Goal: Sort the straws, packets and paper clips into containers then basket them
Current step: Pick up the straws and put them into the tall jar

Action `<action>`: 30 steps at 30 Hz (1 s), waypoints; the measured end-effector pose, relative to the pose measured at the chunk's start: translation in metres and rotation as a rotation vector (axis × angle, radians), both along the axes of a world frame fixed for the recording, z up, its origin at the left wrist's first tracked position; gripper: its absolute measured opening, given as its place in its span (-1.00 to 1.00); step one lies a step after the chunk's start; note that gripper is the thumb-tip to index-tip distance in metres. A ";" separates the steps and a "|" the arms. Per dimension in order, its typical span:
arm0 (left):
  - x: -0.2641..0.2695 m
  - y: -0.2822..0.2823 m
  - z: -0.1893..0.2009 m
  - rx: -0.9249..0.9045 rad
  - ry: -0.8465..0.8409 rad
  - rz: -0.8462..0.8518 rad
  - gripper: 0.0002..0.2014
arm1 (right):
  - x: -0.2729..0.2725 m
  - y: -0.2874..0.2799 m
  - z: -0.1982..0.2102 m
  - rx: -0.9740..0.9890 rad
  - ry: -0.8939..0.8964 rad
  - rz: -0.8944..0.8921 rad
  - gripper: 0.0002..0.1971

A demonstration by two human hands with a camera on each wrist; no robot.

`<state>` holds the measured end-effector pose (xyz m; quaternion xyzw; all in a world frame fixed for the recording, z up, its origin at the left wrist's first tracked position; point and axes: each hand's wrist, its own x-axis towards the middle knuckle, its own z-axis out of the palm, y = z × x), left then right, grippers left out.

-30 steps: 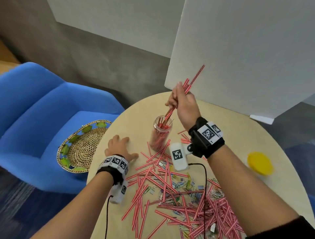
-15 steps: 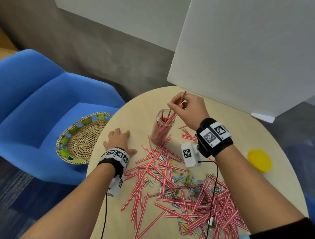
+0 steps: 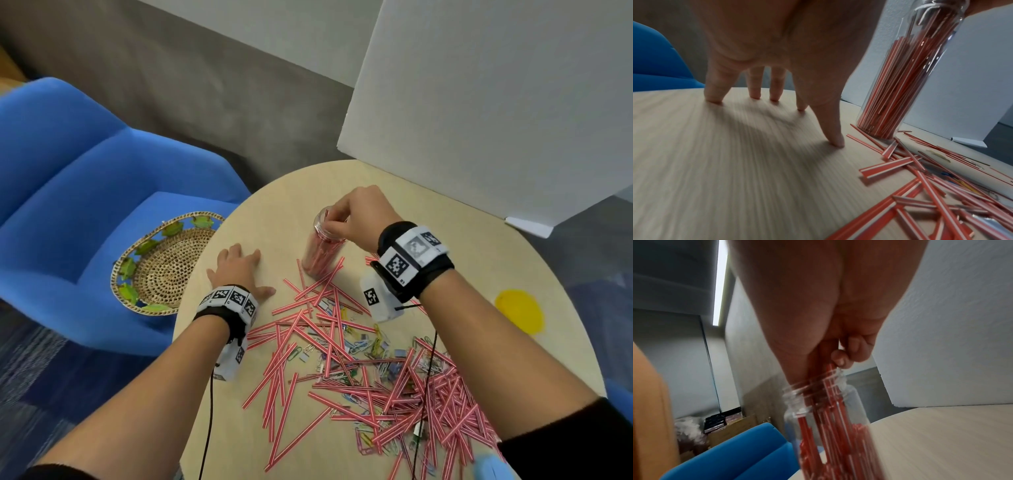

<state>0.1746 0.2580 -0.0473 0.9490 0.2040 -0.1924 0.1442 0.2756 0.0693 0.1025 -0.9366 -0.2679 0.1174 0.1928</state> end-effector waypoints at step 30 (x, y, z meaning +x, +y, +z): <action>-0.017 0.003 -0.002 -0.092 -0.066 0.032 -0.14 | -0.055 -0.020 0.005 0.417 -0.381 -0.078 -0.88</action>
